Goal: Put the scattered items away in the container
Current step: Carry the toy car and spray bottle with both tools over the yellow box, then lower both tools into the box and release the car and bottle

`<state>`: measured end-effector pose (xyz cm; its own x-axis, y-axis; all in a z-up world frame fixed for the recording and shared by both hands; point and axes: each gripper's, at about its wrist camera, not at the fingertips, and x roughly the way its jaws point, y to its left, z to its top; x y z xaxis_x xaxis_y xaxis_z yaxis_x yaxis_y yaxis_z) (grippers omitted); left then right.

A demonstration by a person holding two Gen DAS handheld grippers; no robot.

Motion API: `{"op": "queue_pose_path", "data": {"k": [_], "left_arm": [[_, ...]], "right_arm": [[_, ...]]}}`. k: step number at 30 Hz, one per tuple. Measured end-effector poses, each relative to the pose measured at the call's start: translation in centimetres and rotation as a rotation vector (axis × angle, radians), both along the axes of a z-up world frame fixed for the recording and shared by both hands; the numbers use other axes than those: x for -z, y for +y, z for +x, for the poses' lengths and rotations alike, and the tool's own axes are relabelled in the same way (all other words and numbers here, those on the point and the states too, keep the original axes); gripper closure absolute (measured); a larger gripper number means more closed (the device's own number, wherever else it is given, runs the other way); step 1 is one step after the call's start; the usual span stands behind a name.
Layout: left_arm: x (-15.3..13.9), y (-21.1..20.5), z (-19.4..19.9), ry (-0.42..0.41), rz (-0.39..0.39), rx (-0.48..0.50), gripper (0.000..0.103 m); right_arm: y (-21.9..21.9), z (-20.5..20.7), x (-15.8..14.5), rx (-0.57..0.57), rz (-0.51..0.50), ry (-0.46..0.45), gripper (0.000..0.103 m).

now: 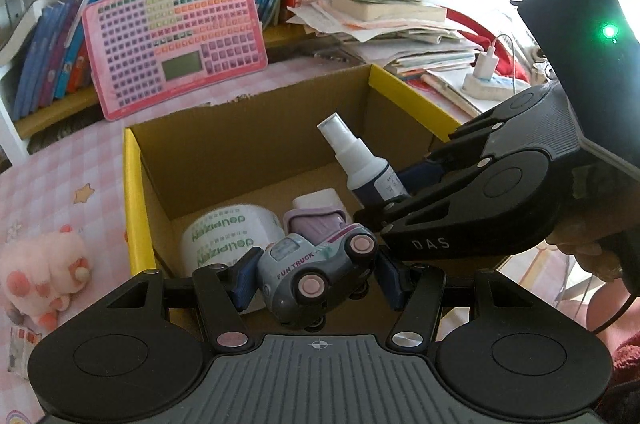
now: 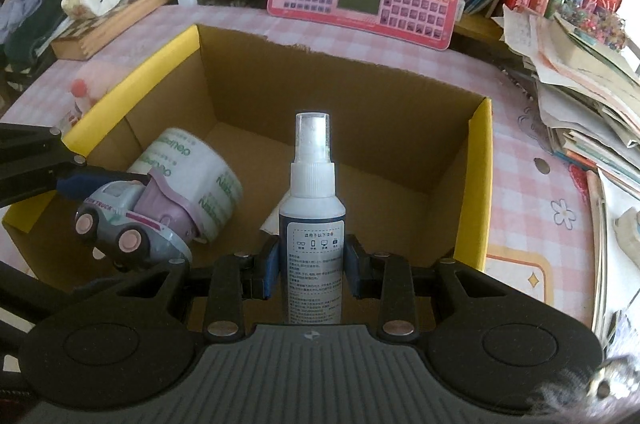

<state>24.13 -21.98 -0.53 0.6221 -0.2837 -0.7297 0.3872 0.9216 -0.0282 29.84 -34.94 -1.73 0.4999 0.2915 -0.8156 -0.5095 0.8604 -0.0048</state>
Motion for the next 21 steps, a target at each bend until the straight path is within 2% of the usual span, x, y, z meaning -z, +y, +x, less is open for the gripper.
{"op": "queue_pose_path", "data": {"k": [7, 13, 15, 16, 21], "left_arm": [[0.3, 0.0, 0.0, 0.005, 0.011, -0.01, 0.044], [0.2, 0.3, -0.2, -0.012, 0.004, -0.011, 0.041], [0.1, 0.2, -0.4, -0.025, 0.011, -0.016, 0.032], [0.1, 0.3, -0.5, -0.036, 0.014, -0.018, 0.029], [-0.6, 0.4, -1.3, -0.071, 0.0, -0.018, 0.025]], "right_arm": [[0.2, 0.3, 0.5, -0.007, -0.004, 0.022, 0.072], [0.0, 0.3, 0.2, 0.006, 0.028, -0.001, 0.071], [-0.3, 0.3, -0.2, 0.011, 0.05, -0.014, 0.069], [-0.4, 0.3, -0.4, 0.014, 0.06, -0.021, 0.064], [-0.7, -0.4, -1.5, 0.026, 0.104, -0.061, 0.057]]}}
